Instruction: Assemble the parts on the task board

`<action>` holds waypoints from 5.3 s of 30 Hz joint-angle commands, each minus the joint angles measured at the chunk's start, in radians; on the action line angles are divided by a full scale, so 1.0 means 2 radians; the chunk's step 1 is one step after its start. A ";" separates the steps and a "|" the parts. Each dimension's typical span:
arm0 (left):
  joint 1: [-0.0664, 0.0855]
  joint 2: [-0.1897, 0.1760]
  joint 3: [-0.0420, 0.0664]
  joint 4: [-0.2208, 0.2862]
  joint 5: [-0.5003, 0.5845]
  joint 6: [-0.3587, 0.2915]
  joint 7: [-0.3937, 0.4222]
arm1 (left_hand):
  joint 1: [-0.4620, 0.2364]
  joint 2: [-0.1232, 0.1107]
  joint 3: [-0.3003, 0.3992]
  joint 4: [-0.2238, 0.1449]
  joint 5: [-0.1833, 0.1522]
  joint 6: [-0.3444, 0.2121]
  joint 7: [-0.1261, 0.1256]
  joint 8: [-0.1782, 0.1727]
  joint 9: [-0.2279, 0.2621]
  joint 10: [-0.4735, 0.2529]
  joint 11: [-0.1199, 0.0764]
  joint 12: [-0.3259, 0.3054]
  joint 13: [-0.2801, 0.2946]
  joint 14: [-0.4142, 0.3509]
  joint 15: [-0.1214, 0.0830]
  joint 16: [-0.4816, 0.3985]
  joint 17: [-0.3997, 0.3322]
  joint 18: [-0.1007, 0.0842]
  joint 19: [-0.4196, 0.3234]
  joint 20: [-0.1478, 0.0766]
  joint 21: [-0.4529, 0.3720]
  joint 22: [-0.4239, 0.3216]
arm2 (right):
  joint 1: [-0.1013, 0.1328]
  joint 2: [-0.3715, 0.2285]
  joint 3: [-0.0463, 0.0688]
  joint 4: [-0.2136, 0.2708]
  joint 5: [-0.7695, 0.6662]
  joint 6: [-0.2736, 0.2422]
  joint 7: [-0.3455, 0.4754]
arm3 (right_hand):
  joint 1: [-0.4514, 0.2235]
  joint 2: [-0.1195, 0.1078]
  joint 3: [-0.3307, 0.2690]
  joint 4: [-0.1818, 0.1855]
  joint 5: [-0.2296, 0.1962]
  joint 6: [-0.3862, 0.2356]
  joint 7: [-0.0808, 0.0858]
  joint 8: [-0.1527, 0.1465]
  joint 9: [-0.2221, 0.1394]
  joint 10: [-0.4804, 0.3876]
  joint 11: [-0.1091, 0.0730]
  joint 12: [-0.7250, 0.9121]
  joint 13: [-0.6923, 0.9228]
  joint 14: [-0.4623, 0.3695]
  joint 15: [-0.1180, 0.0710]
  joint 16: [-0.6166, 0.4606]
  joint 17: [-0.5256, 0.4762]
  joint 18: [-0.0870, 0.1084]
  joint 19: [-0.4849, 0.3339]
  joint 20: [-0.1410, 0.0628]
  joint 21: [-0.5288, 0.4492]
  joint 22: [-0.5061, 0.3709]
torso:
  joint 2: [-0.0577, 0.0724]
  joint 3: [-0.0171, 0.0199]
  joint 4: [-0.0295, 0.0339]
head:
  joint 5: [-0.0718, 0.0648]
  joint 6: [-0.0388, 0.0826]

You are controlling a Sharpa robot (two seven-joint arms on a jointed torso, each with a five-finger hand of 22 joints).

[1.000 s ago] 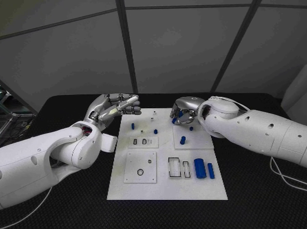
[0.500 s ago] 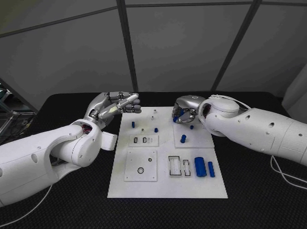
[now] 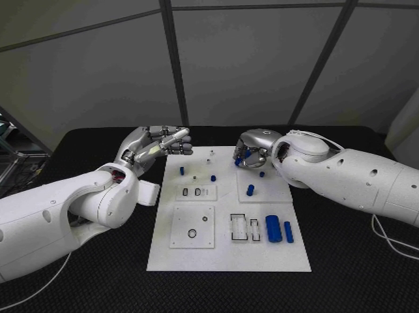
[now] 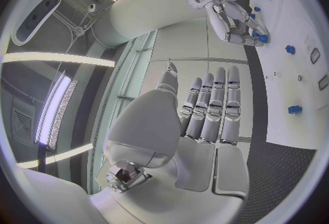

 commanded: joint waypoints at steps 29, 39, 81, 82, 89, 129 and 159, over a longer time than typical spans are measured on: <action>0.005 0.006 0.001 -0.013 -0.002 0.005 0.002 | -0.002 0.003 -0.004 0.000 0.002 -0.004 0.000 -0.004 -0.001 -0.004 0.001 -0.002 0.000 -0.003 0.001 -0.004 0.001 -0.003 0.000 0.001 -0.002 -0.001 | 0.002 0.095 0.001 -0.096 0.026 -0.091 0.035 | 0.001 -0.001 0.008 0.000 0.002 0.004 0.000 -0.002 0.000 0.001 0.001 -0.003 -0.001 -0.003 -0.004 0.002 -0.002 -0.008 0.001 -0.002 0.003 -0.001 | 0.002 -0.0007 0.0006 | 0.005 0.008; 0.009 0.007 0.001 -0.011 -0.002 0.004 0.002 | -0.002 0.003 -0.004 0.000 0.002 -0.004 0.000 -0.004 -0.001 -0.004 0.001 -0.003 0.000 -0.003 0.001 -0.004 0.001 -0.003 0.000 0.001 -0.002 -0.001 | 0.003 0.110 0.001 -0.115 0.024 -0.081 0.034 | 0.000 -0.002 0.010 0.000 0.002 0.002 0.001 -0.003 -0.001 -0.001 0.002 -0.003 -0.001 -0.003 -0.003 0.003 -0.003 -0.008 0.000 -0.001 0.003 -0.002 | 0.002 -0.0004 0.0002 | 0.007 0.008; 0.017 0.013 0.001 -0.012 -0.002 0.005 0.001 | -0.002 0.003 -0.004 0.000 0.002 -0.003 0.000 -0.004 -0.001 -0.004 0.001 -0.004 0.000 -0.004 0.001 -0.005 0.001 -0.003 0.000 0.001 -0.002 -0.001 | 0.009 0.154 0.000 -0.166 0.005 -0.035 0.010 | -0.014 -0.014 0.019 0.003 -0.002 -0.007 0.005 -0.009 -0.003 -0.028 0.009 -0.003 -0.002 -0.009 0.003 -0.004 -0.023 -0.004 -0.016 0.003 -0.007 -0.024 | 0.002 -0.0002 -0.0002 | 0.008 0.003; 0.017 0.013 0.001 -0.012 -0.002 0.005 0.001 | -0.002 0.003 -0.004 0.000 0.002 -0.003 0.000 -0.004 -0.001 -0.004 0.001 -0.004 0.000 -0.004 0.001 -0.005 0.001 -0.003 0.000 0.001 -0.002 -0.001 | 0.009 0.154 0.000 -0.166 0.005 -0.035 0.010 | -0.014 -0.014 0.019 0.003 -0.002 -0.008 0.006 -0.009 -0.003 -0.031 0.010 -0.003 -0.002 -0.009 0.003 -0.004 -0.023 -0.003 -0.017 0.004 -0.007 -0.025 | 0.002 -0.0002 -0.0004 | 0.009 0.003; 0.018 0.013 0.001 -0.013 -0.002 0.005 0.000 | -0.002 0.003 -0.004 0.000 0.002 -0.003 0.000 -0.004 -0.001 -0.004 0.001 -0.004 0.000 -0.004 0.001 -0.005 0.001 -0.003 0.000 0.001 -0.002 -0.001 | 0.009 0.157 0.000 -0.169 0.005 -0.036 0.012 | -0.016 -0.020 0.020 0.002 -0.005 -0.019 0.009 -0.010 -0.004 -0.045 0.013 -0.003 -0.001 -0.010 0.006 -0.005 -0.029 -0.002 -0.021 0.007 -0.010 -0.030 | 0.002 -0.0003 -0.0004 | 0.009 0.003; 0.019 0.007 0.001 -0.018 0.002 0.008 -0.002 | -0.003 0.004 -0.005 -0.001 0.002 -0.003 0.000 -0.005 -0.001 -0.005 0.002 -0.005 0.000 -0.004 0.001 -0.006 0.001 -0.003 -0.001 0.002 -0.003 -0.002 | 0.019 -0.048 0.001 -0.007 0.210 -0.034 -0.032 | -0.037 -0.050 -0.125 0.075 0.008 -0.064 -0.011 -0.008 0.022 0.141 -0.023 0.673 0.653 0.031 -0.022 0.159 0.260 -0.021 0.040 -0.021 0.031 0.063 | -0.005 0.0049 -0.0200 | 0.013 0.011; 0.019 0.014 0.001 -0.028 0.002 0.011 -0.002 | -0.003 0.004 -0.005 -0.001 0.002 -0.003 0.000 -0.005 -0.001 -0.005 0.002 -0.005 0.000 -0.004 0.001 -0.006 0.001 -0.003 -0.001 0.002 -0.003 -0.002 | 0.013 0.015 0.000 -0.069 0.115 -0.009 -0.067 | -0.014 -0.050 -0.134 0.089 0.008 -0.094 -0.003 -0.007 0.028 0.158 -0.013 0.714 0.702 0.037 -0.014 0.175 0.299 -0.027 0.056 -0.011 0.044 0.093 | -0.004 0.0044 -0.0174 | 0.009 0.005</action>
